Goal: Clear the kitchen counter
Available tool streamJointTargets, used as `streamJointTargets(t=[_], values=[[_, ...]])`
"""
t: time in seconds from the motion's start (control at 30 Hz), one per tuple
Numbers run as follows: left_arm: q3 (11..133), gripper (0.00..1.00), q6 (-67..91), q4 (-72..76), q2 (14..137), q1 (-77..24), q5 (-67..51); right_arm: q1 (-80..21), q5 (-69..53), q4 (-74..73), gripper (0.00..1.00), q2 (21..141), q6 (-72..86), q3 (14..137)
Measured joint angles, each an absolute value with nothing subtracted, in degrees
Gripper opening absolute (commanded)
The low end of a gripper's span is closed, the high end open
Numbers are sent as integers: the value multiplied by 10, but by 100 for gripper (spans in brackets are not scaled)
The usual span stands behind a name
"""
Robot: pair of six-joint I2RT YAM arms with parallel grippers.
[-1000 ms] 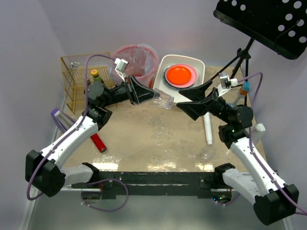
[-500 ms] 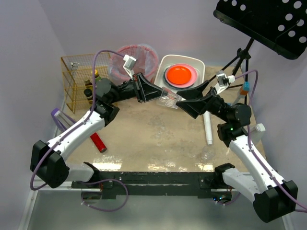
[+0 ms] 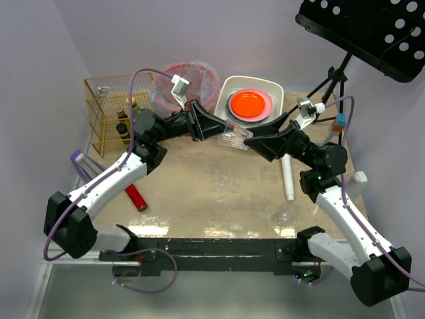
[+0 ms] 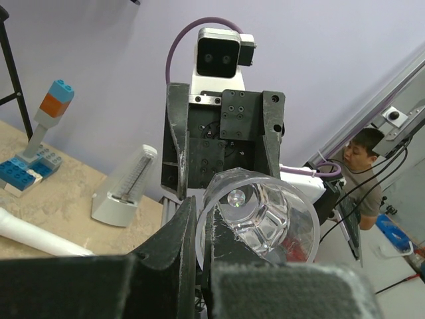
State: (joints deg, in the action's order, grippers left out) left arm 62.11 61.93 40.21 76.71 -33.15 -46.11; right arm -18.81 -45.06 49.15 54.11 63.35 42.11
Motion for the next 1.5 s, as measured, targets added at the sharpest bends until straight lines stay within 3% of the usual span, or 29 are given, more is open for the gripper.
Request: streamJointTargets(t=[0.17, 0.33, 0.47, 0.7, 0.83, 0.9, 1.13, 1.33, 1.5], values=[[621, 0, 620, 426, 777, -331, -462, -188, -452, 496, 64, 541, 641, 421], [621, 0, 626, 444, 784, -332, -462, -188, -453, 496, 77, 543, 644, 421], [621, 0, 630, 456, 788, -335, -462, -189, -460, 490, 75, 546, 644, 421], [622, 0, 630, 458, 795, -335, -460, -190, -461, 487, 51, 545, 643, 421], [622, 0, 633, 462, 797, -335, -460, -191, -461, 486, 15, 542, 644, 421], [622, 9, 633, 463, 797, -335, -460, -191, -460, 485, 1, 541, 644, 421], [611, 46, 637, 467, 796, -332, -457, -192, -435, 413, 0, 528, 608, 442], [594, 63, 638, 453, 795, -303, -451, -192, -375, 294, 0, 502, 537, 496], [575, 67, 628, 411, 776, -258, -448, -192, -315, 234, 0, 487, 497, 524]])
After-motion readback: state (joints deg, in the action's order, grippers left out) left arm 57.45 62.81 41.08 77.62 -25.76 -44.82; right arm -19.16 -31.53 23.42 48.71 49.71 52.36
